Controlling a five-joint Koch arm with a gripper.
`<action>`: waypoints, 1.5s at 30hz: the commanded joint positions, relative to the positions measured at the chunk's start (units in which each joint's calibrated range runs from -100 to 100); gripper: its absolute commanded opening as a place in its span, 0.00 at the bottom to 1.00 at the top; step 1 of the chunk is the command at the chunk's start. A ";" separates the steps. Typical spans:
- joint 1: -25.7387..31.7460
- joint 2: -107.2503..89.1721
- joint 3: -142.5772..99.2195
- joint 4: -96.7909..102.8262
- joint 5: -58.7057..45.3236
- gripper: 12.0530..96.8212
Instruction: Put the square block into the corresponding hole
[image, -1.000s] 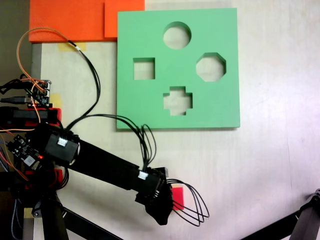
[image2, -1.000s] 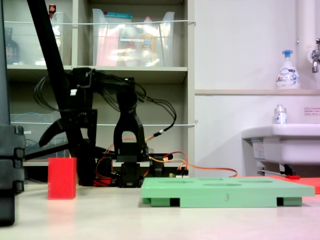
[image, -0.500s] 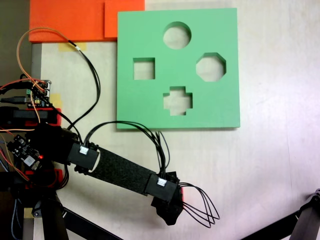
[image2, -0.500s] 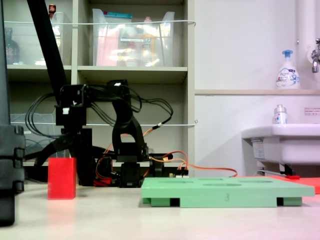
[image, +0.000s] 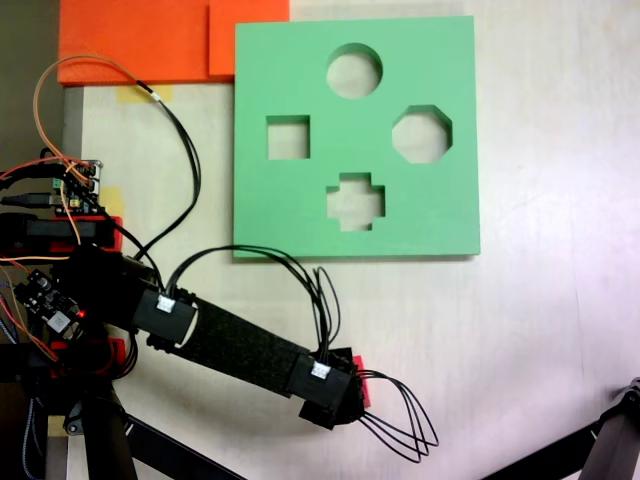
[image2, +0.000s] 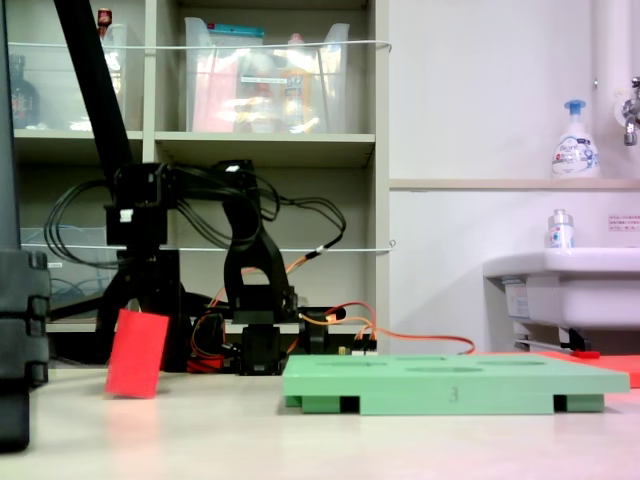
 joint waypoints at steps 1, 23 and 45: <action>-0.44 1.38 -0.14 -0.19 -0.15 0.23; 0.88 -28.64 -2.13 -5.87 1.76 0.22; 34.87 -38.00 3.45 -5.87 33.11 0.23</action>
